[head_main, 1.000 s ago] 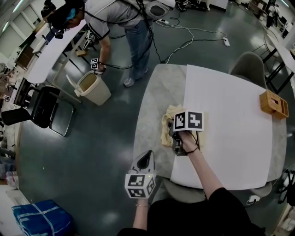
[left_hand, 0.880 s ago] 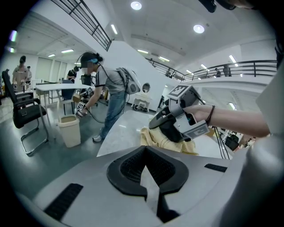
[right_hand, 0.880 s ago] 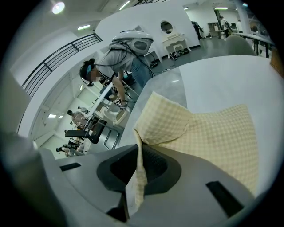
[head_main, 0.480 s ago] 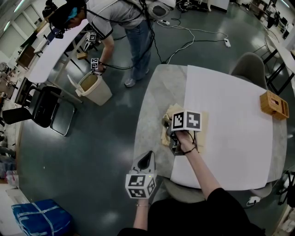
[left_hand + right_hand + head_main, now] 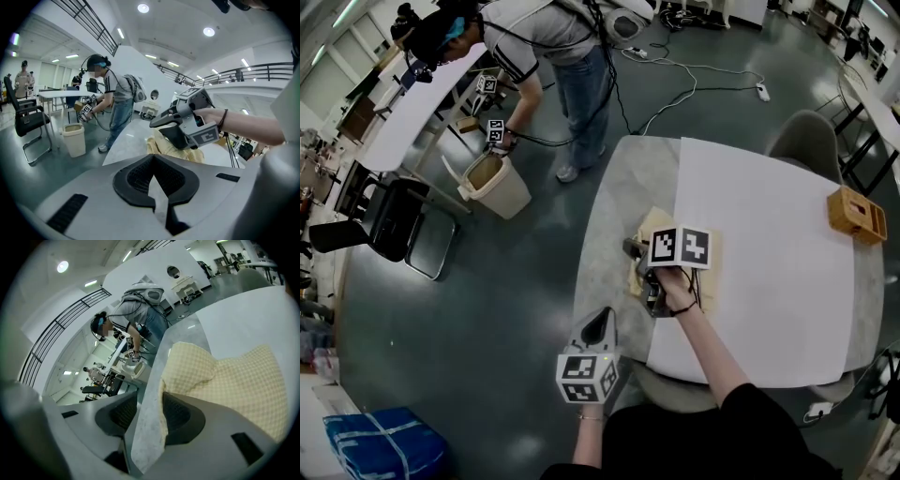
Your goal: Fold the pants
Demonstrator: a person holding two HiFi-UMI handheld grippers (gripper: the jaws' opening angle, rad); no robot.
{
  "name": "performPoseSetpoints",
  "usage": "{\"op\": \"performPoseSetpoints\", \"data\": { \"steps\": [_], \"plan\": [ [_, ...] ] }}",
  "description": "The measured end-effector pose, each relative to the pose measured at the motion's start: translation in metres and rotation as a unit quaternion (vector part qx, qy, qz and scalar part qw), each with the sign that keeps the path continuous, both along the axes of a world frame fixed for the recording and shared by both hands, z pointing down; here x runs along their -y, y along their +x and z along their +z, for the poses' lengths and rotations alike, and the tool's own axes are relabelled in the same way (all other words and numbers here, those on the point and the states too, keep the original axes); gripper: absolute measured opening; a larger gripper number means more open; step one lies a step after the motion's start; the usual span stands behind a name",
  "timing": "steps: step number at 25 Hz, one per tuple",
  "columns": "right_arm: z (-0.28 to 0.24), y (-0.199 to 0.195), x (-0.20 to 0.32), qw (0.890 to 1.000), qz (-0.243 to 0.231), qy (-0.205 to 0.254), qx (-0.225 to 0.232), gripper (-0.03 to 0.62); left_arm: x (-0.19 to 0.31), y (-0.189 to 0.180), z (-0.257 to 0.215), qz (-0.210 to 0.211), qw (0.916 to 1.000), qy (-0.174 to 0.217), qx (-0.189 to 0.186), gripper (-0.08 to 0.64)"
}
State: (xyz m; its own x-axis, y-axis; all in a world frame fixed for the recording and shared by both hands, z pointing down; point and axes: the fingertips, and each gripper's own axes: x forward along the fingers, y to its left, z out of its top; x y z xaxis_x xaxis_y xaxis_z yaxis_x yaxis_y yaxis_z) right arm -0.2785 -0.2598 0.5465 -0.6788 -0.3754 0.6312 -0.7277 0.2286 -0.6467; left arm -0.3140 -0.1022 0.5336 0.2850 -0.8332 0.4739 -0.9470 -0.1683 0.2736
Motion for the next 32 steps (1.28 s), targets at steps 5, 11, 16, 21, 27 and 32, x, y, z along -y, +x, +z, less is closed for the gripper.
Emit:
{"op": "performPoseSetpoints", "data": {
  "steps": [5,11,16,21,27,32],
  "plan": [
    [-0.009,-0.001,-0.003,1.000,-0.006,0.002,0.024,0.141,0.001,0.004,-0.008,0.004,1.0000,0.008,0.002,0.014],
    [-0.025,0.007,-0.005,0.997,-0.041,0.050,-0.038,0.140,0.007,0.012,-0.016,0.016,0.9996,0.020,0.007,0.014],
    [-0.047,0.020,-0.010,0.990,-0.064,0.101,-0.077,0.140,0.009,0.020,-0.027,0.018,0.9992,0.032,0.012,0.014],
    [-0.074,0.038,-0.023,0.988,-0.081,0.120,-0.044,0.075,0.012,0.034,-0.047,0.019,0.9983,0.051,0.018,0.014],
    [-0.105,0.079,-0.045,0.979,-0.095,0.180,-0.015,0.017,0.012,0.050,-0.080,0.019,0.9957,0.087,0.025,0.014],
    [-0.136,0.120,-0.067,0.965,-0.092,0.243,0.024,0.015,0.011,0.067,-0.114,0.029,0.9913,0.124,0.032,0.014]
  ]
}}
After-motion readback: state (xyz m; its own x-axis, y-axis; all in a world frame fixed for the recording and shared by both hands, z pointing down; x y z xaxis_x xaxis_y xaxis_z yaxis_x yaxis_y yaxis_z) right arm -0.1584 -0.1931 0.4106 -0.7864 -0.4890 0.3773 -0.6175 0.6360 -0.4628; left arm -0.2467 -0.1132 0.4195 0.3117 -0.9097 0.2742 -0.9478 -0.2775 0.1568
